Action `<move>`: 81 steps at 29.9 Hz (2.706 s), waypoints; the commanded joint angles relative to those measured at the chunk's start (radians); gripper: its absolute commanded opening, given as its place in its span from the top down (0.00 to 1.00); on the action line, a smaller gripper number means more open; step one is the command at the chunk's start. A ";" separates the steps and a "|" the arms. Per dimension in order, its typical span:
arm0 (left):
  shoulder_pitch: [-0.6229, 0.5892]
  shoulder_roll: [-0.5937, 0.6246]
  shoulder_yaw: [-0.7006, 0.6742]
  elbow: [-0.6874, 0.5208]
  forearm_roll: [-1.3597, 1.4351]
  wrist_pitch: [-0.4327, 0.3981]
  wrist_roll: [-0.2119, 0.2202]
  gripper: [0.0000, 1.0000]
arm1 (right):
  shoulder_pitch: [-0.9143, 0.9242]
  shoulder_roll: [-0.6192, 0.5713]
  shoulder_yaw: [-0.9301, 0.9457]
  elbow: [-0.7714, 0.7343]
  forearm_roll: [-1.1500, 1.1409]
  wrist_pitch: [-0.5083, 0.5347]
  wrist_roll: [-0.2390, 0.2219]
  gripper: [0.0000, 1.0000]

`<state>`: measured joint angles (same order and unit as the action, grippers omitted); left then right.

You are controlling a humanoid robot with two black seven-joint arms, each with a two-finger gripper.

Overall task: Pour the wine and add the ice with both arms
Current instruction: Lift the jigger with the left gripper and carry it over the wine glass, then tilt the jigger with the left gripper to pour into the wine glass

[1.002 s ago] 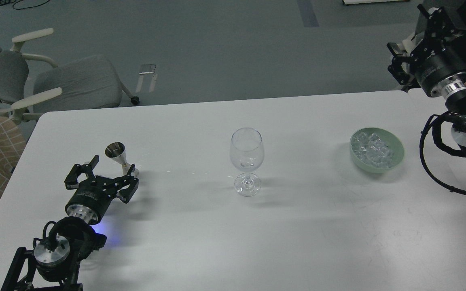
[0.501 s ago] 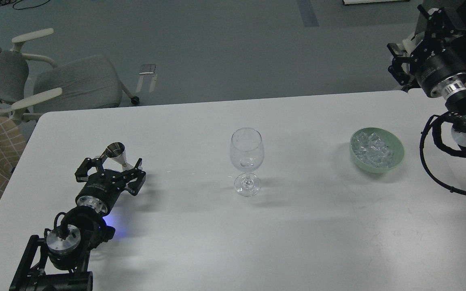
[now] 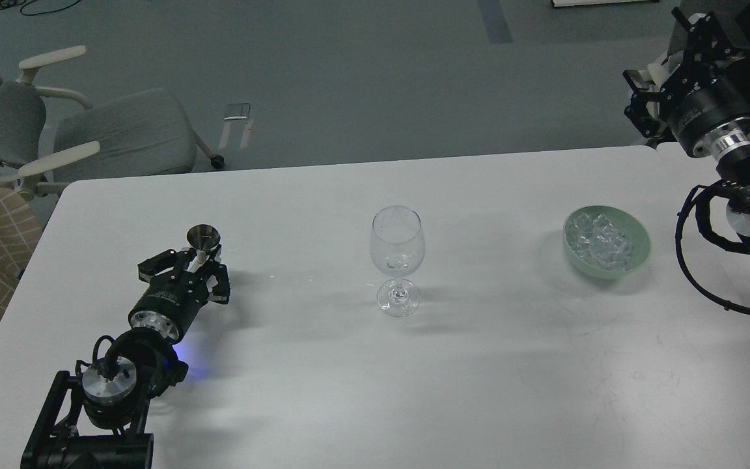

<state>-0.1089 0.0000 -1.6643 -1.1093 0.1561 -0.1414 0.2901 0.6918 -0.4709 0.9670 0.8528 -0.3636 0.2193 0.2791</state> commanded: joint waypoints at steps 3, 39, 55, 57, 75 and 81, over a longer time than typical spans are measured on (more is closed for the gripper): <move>-0.005 0.000 -0.002 -0.001 0.002 -0.001 0.001 1.00 | 0.000 -0.002 0.001 0.000 0.000 0.000 0.000 0.00; -0.049 0.081 0.287 -0.652 0.063 0.348 0.178 1.00 | -0.018 0.005 -0.001 0.003 0.000 -0.002 0.000 0.00; -0.055 0.011 0.416 -0.644 0.232 0.370 0.187 1.00 | -0.029 0.005 -0.001 0.002 0.000 -0.002 0.000 0.00; -0.057 0.012 0.416 -0.644 0.240 0.375 0.187 1.00 | -0.029 0.005 -0.001 0.002 0.000 -0.002 0.000 0.00; -0.057 0.000 0.479 -0.649 0.390 0.393 0.185 1.00 | -0.032 0.005 0.001 0.000 0.000 -0.002 0.002 0.00; -0.060 0.000 0.480 -0.650 0.440 0.405 0.184 1.00 | -0.038 0.006 0.001 0.002 0.000 -0.002 0.003 0.00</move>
<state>-0.1669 0.0001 -1.1856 -1.7575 0.5638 0.2617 0.4741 0.6558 -0.4661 0.9679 0.8537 -0.3640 0.2181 0.2822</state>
